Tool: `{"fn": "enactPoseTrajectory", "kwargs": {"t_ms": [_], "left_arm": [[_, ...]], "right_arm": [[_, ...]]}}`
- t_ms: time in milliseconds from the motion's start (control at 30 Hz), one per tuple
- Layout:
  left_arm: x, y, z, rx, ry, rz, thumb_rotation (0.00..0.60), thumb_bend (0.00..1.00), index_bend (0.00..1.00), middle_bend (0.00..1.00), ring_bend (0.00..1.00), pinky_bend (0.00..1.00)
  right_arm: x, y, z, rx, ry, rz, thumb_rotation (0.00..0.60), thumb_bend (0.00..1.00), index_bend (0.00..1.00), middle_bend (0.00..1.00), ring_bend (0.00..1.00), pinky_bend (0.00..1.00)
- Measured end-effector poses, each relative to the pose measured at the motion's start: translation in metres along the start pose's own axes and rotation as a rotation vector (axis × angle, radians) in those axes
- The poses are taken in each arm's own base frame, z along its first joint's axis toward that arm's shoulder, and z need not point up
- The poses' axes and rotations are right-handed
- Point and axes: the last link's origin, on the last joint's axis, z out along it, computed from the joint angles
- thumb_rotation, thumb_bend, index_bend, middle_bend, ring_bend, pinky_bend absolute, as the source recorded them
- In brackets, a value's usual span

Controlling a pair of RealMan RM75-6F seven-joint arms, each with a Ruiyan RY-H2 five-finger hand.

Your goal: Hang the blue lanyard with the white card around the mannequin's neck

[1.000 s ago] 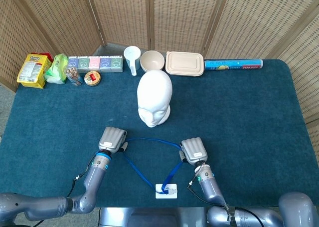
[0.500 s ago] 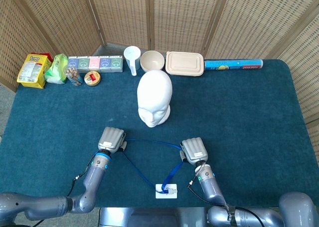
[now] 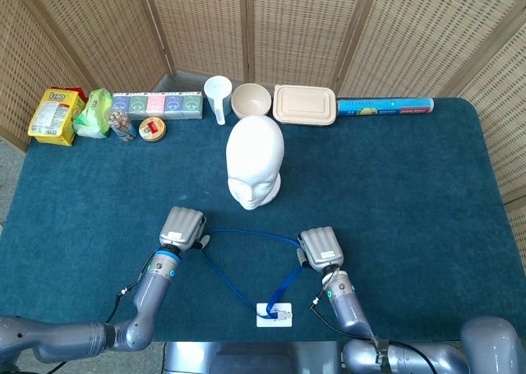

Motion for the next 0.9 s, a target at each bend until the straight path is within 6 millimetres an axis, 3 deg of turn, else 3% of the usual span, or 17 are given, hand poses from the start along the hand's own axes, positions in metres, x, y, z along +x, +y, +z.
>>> {"fn": "enactPoseTrajectory", "kwargs": {"t_ms": [233,467,900], "left_arm": [[0.0026,-0.0021,-0.0002,0.0,0.008,-0.004,0.491,0.19,0.73,1.0,1.0,1.0],[0.002,-0.0036,-0.0001,0.004,-0.013,-0.029,0.506,0.32,0.54,1.0,1.0,1.0],[0.0003,-0.0055,0.0013,0.0,-0.032,-0.064,0.505,0.32,0.49,1.0,1.0,1.0]], "right_arm": [[0.0005,-0.0008,-0.0001,0.003,0.0,0.005,0.513,0.59,0.67,1.0,1.0,1.0],[0.0003,-0.0003,0.0002,0.001,-0.001,0.005,0.514,0.59,0.67,1.0,1.0,1.0],[-0.0002,-0.0012,0.0009,-0.002,-0.004,0.005,0.513,0.59,0.67,1.0,1.0,1.0]]}}
